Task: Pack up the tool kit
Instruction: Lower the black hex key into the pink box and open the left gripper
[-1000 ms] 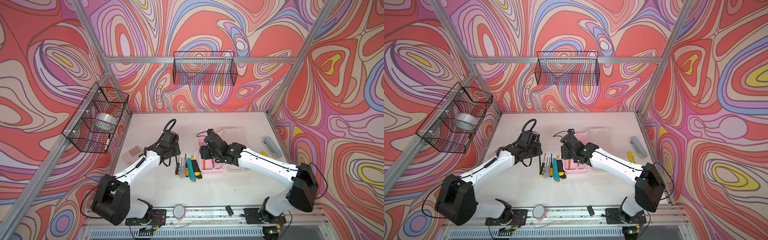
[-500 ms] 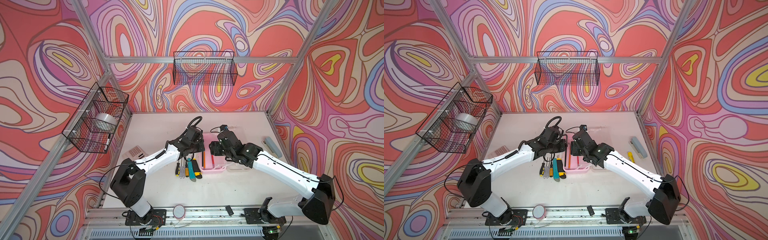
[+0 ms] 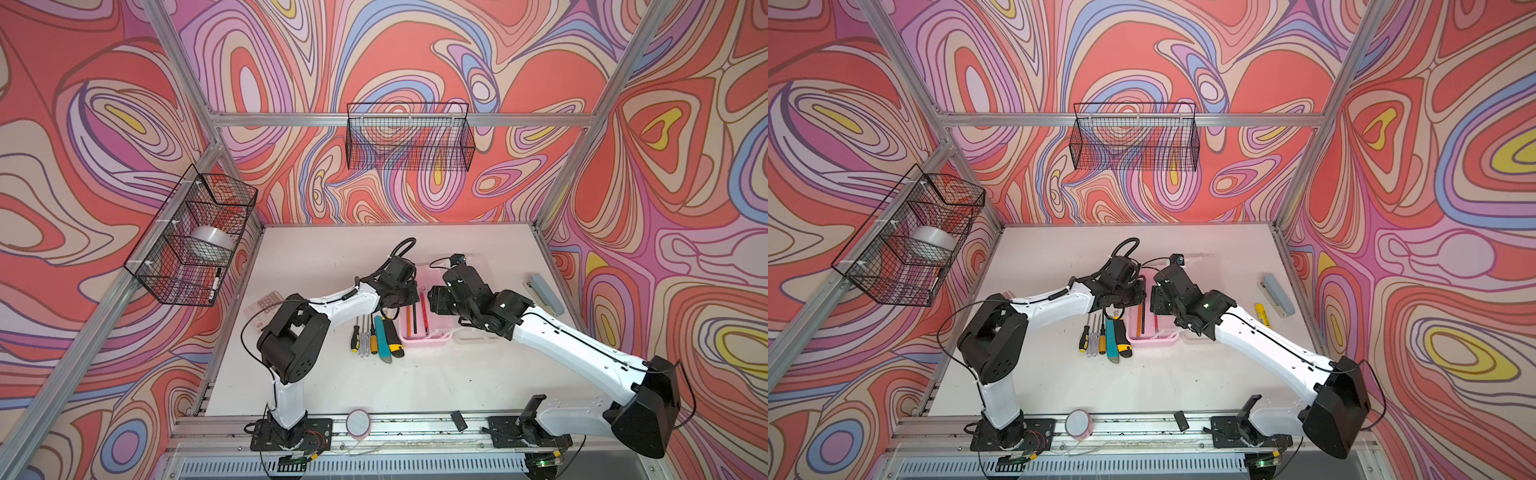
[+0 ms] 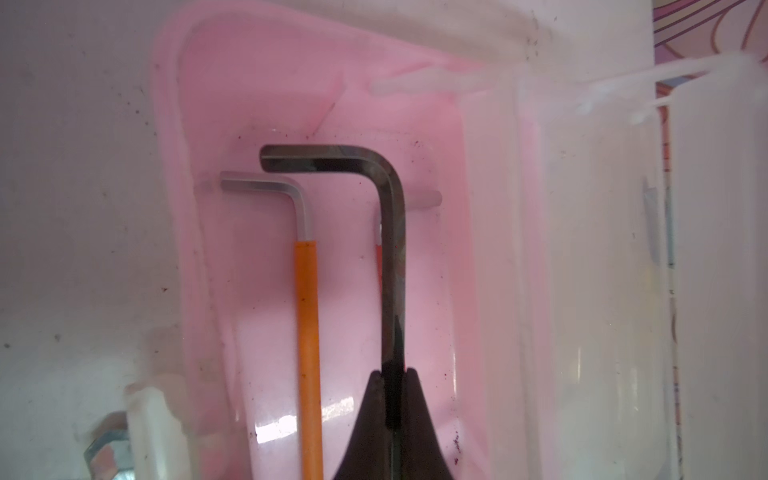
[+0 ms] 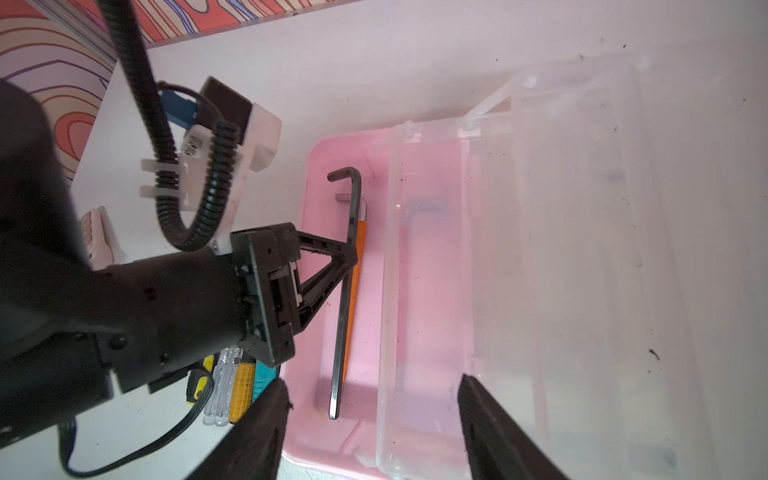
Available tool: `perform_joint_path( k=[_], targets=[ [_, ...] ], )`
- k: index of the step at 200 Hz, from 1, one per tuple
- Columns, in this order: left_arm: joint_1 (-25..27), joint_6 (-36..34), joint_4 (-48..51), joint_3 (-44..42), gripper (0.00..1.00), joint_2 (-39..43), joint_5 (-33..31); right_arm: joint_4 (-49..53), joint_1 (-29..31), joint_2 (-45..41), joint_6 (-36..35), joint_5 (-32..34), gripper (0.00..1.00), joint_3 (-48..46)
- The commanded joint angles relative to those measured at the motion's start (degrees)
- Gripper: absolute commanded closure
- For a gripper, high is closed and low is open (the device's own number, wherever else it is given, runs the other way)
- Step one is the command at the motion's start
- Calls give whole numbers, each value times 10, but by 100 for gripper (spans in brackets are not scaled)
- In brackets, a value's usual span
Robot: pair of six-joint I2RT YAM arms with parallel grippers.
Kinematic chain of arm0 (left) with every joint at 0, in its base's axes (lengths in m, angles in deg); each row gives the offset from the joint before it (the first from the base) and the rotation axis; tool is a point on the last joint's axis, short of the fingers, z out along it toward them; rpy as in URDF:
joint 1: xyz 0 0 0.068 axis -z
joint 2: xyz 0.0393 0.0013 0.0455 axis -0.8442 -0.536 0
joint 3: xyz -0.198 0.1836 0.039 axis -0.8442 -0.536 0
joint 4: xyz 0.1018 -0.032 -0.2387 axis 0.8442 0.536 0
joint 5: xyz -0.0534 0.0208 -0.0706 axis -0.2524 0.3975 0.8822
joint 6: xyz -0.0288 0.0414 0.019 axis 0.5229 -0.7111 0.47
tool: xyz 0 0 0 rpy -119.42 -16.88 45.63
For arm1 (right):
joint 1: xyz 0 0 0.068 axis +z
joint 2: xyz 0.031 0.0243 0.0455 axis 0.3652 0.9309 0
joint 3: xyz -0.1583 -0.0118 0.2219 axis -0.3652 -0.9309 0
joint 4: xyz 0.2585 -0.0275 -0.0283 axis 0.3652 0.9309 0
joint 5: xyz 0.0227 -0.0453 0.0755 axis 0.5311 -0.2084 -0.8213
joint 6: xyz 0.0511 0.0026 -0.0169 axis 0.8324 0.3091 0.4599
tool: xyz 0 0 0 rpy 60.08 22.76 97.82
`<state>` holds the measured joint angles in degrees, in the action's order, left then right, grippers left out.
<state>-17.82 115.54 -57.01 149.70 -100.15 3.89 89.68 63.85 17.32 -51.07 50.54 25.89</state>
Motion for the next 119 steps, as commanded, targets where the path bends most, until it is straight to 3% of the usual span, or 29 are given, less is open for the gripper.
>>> perform_joint_path(
  k=[1,8,41,90,119],
  targets=[
    [2,11,-5,32,100,-20,13,-5,-2,4,5,-2,32,-6],
    [2,10,-2,38,100,-25,16,-5,-2,3,4,-2,32,-6],
    [2,-1,18,49,72,-27,9,-3,-2,10,0,-3,32,1],
    [1,-21,25,46,56,-3,-12,9,-2,23,-15,-8,31,26],
    [1,-31,26,47,51,4,-18,11,-2,26,-22,-7,31,34]
  ],
)
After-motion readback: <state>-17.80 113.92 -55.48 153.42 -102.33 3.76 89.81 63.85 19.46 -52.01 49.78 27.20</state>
